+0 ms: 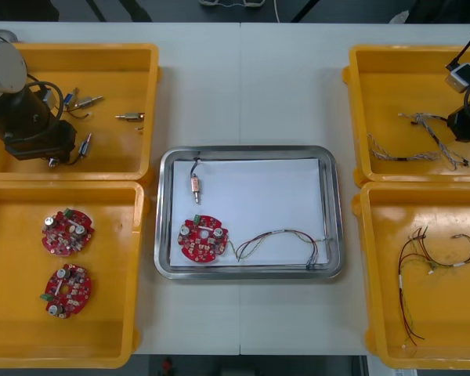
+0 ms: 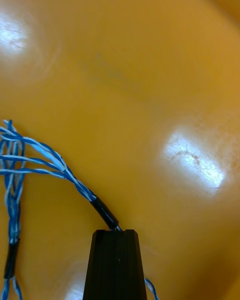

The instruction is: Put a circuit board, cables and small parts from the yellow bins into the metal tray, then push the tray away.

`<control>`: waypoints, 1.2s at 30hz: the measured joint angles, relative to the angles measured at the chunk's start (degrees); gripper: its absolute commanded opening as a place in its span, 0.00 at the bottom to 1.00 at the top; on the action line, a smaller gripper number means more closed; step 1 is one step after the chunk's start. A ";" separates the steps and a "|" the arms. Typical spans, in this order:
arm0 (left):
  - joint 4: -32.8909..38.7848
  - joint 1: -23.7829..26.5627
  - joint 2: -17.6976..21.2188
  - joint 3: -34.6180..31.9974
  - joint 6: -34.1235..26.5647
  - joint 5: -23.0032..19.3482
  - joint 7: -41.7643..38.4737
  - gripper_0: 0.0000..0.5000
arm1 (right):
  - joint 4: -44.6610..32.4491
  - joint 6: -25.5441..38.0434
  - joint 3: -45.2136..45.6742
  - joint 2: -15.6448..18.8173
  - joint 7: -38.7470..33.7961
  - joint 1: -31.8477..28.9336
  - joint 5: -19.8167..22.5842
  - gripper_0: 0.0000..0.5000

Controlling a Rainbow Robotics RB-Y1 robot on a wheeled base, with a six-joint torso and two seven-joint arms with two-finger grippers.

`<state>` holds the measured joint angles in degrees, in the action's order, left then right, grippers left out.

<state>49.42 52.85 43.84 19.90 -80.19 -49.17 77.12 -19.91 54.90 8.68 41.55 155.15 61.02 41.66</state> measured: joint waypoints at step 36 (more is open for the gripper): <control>14.25 0.03 1.03 -3.48 -6.43 2.34 -0.01 0.00 | -20.08 20.88 -0.16 1.38 0.00 -0.69 -7.75 0.71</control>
<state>63.67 52.88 44.86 16.42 -86.62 -46.83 77.11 -39.99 75.77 8.51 42.93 155.15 60.33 33.91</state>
